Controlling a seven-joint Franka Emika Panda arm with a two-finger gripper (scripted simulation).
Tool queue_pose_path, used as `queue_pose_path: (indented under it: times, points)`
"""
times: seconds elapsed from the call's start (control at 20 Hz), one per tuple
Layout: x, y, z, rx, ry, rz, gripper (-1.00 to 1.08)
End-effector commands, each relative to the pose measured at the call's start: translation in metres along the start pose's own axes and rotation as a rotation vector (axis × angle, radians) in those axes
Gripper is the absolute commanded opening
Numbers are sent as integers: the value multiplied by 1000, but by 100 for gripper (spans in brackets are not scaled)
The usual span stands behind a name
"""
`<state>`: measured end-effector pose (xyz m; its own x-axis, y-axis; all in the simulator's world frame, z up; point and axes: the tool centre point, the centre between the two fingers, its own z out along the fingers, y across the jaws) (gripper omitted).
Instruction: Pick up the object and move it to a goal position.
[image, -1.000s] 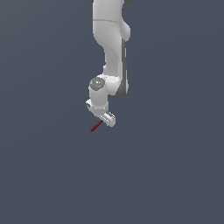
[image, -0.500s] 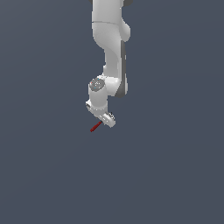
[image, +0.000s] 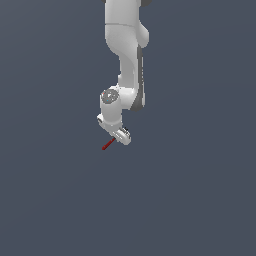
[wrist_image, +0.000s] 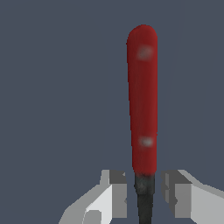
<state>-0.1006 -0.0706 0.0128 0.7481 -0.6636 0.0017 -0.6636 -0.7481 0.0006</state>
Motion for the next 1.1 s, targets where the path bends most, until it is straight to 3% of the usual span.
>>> queue_pose_path:
  times: [0.0,0.45,1.05]
  points:
    - [3,0,-6,1,1,0,-100]
    - [29,4,-52,0,1,0,-100]
    - [88,10,-158,-1,1,-3,-100]
